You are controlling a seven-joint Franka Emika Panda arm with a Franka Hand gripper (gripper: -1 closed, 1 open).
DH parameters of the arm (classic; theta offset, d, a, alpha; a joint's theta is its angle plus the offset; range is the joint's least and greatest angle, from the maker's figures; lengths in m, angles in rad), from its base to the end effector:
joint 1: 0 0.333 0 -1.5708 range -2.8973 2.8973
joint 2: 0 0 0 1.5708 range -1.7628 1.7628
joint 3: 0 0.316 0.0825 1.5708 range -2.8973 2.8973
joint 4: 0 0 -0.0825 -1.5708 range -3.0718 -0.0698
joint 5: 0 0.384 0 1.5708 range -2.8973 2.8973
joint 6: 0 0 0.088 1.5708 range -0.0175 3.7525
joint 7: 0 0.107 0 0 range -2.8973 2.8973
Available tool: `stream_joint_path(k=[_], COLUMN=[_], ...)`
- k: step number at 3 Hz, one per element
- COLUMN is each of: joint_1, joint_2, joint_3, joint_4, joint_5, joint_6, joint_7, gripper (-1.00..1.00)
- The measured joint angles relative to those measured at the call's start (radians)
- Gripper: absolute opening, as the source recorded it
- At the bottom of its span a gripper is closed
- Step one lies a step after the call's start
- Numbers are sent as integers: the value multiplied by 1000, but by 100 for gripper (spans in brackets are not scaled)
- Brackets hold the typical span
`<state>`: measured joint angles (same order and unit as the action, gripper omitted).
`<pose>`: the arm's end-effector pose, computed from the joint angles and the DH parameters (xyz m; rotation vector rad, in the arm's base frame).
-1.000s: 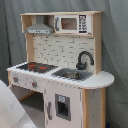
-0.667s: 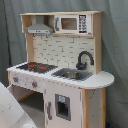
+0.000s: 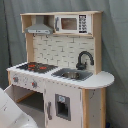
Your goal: Play with the kitchen
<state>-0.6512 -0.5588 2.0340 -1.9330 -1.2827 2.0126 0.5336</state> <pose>0.1067 0.6052 0.3890 1.1037 1.2956 1.2038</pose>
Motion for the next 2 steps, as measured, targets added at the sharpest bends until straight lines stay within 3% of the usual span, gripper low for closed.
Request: stream_joint_path(k=[2], joint_1=[-109], joint_2=[-81], joint_3=[103], joint_4=[160], joint_5=[10], joint_6=[19], joint_7=[72], gripper=[100])
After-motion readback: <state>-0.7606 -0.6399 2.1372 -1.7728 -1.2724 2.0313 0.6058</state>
